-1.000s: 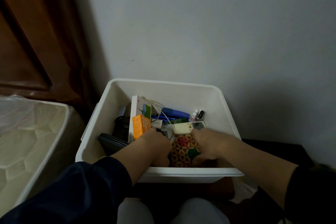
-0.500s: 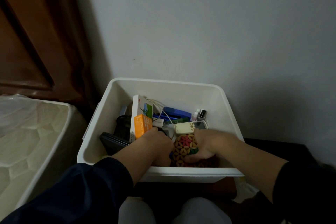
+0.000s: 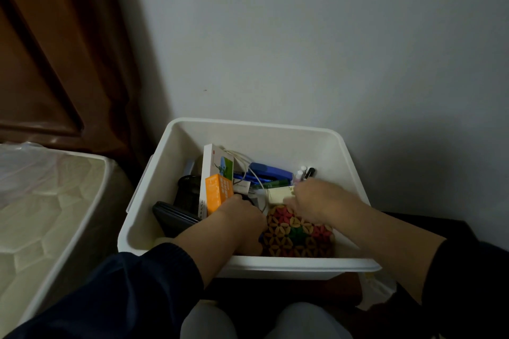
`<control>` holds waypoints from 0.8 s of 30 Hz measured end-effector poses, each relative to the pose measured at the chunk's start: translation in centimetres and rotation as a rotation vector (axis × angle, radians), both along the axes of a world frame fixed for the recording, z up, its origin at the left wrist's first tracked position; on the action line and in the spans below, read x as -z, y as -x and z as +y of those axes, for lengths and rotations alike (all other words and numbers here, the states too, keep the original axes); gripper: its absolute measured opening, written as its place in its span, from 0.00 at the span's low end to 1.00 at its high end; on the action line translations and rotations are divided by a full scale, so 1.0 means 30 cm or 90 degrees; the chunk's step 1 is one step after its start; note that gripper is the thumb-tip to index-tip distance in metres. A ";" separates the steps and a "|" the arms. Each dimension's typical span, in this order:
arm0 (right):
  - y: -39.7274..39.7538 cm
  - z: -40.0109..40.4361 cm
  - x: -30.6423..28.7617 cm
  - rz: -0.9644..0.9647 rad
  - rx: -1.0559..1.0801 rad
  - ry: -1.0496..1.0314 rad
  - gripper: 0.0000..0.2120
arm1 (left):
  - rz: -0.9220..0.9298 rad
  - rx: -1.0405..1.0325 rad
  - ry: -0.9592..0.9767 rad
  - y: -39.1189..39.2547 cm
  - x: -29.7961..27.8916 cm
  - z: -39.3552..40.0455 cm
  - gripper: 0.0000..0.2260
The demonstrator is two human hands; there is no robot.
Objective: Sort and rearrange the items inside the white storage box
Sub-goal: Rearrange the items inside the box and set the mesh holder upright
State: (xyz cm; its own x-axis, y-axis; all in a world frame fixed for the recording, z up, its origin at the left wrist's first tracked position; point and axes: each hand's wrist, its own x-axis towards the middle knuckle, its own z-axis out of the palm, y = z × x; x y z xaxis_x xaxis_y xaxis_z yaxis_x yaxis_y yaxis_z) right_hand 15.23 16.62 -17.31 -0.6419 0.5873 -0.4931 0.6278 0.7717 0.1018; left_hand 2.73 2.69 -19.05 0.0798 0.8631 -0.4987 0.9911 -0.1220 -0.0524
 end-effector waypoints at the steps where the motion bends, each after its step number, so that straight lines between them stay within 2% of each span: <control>1: 0.006 0.013 -0.010 0.039 -0.046 -0.059 0.14 | 0.002 -0.005 0.000 -0.002 -0.002 0.000 0.16; 3: 0.010 0.034 -0.018 0.067 -0.115 -0.118 0.16 | 0.012 -0.010 -0.007 -0.003 -0.003 0.001 0.16; 5: 0.012 0.045 -0.011 0.045 -0.149 -0.107 0.20 | 0.023 -0.011 -0.019 -0.003 -0.004 0.000 0.18; 8: 0.009 0.052 0.015 0.014 -0.177 -0.107 0.20 | 0.027 -0.006 -0.024 0.000 0.004 -0.002 0.21; 24: 0.031 0.070 0.031 -0.048 -0.150 -0.112 0.22 | 0.016 0.003 -0.022 0.003 0.013 0.000 0.20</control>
